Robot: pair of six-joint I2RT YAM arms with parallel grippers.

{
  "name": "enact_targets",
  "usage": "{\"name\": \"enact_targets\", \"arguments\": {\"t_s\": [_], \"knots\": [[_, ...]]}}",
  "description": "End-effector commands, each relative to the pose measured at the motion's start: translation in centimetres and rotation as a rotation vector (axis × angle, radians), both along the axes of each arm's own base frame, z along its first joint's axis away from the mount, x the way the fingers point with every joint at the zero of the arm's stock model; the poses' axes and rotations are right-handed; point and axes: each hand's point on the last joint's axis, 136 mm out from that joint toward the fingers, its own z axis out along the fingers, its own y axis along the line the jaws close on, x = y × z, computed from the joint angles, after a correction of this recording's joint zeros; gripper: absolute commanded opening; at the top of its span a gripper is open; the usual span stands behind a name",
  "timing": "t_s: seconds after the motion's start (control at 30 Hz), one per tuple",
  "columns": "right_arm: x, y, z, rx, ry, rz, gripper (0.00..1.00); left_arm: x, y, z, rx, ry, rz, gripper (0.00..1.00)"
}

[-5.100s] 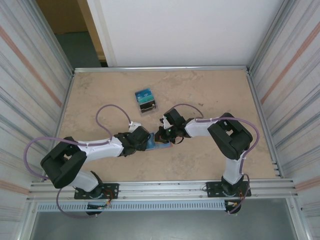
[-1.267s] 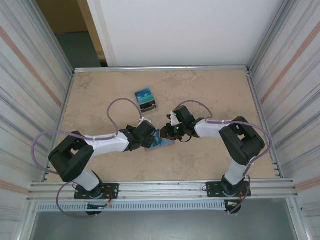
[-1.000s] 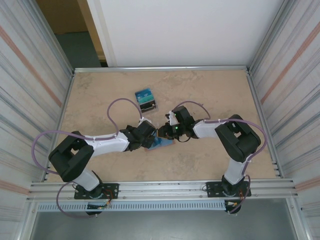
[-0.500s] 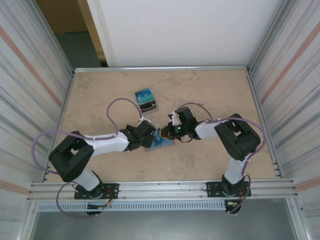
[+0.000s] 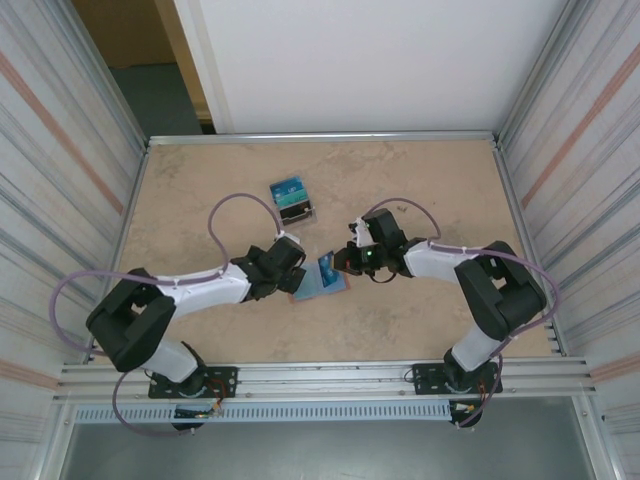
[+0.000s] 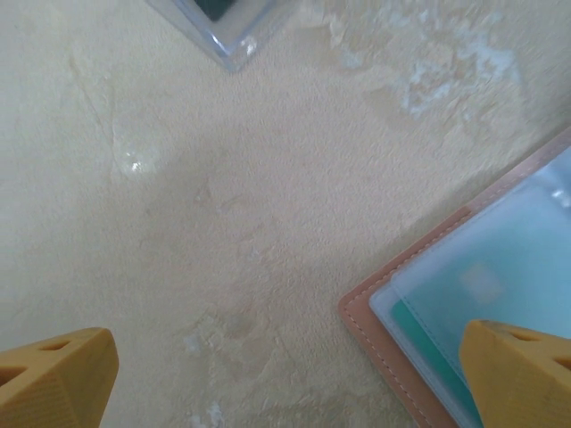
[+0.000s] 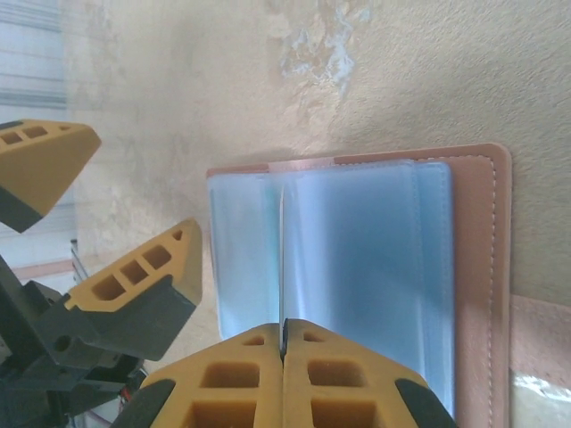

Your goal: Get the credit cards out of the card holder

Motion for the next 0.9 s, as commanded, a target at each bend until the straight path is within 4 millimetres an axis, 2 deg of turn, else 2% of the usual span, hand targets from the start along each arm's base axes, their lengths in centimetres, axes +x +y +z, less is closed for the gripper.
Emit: {"name": "enact_targets", "arguments": {"t_s": [0.0,0.23,0.53,0.73,0.87], "knots": [[-0.3,-1.1,1.0,-0.062,-0.059,0.007,0.01,-0.2,0.0,2.1,-0.036,-0.030,-0.026,0.99],[-1.1,-1.5,3.9,-0.136,-0.209,0.045,0.00,-0.7,0.1,6.9,-0.195,-0.109,-0.001,0.99],[-2.9,-0.5,8.5,-0.136,-0.438,0.174,0.00,-2.4,0.3,12.8,-0.475,-0.235,-0.096,0.99],[-4.5,0.1,11.7,-0.106,-0.565,0.274,0.00,-4.1,0.2,15.5,-0.603,-0.275,-0.209,0.99],[-6.1,0.9,13.3,-0.064,-0.627,0.372,0.00,-5.9,-1.8,16.1,-0.628,-0.240,-0.387,0.99]]}}
